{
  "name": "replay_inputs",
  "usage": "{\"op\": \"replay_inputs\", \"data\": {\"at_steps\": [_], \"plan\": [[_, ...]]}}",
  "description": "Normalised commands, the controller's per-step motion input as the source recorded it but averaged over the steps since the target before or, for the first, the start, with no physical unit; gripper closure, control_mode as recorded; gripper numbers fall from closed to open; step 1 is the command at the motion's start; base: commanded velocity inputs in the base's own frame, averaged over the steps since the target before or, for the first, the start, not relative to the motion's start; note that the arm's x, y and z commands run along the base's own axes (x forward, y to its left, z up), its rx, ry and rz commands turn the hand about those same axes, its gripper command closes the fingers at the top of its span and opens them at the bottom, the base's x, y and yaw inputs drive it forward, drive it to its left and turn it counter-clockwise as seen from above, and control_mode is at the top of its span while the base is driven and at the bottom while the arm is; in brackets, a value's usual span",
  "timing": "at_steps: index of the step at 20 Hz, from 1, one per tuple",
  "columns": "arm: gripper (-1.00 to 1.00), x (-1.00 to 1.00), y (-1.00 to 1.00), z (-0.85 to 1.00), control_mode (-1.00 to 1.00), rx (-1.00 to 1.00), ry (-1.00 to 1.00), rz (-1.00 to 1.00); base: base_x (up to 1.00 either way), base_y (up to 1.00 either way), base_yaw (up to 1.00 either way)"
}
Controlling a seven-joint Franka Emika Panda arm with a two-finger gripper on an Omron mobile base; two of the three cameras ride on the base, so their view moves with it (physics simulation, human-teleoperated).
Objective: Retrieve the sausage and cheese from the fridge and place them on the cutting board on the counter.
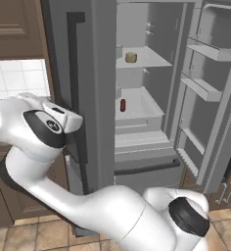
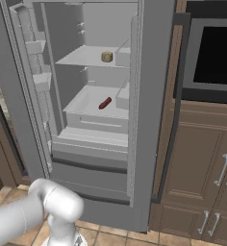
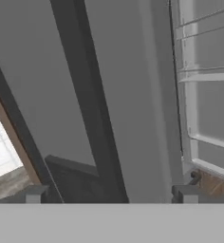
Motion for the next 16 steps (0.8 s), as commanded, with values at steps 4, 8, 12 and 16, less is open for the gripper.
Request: {"op": "replay_inputs", "data": {"at_steps": [4,8,12,16], "plan": [[-1.00,-0.86,-0.80,0.11,-1.00,0.41,-0.11,0.08,0.00,0.00,0.00],[-1.00,-0.55,-1.00,0.00,-1.00,0.54,-0.16,0.05,0.00,0.00,0.00],[-1.00,-0.06,-1.00,0.00,-1.00,0.62,-0.12,0.11,0.00,0.00,0.00],[-1.00,0.12,-1.00,0.00,-1.00,0.54,-0.23,0.33,0.00,0.00,0.00]]}}
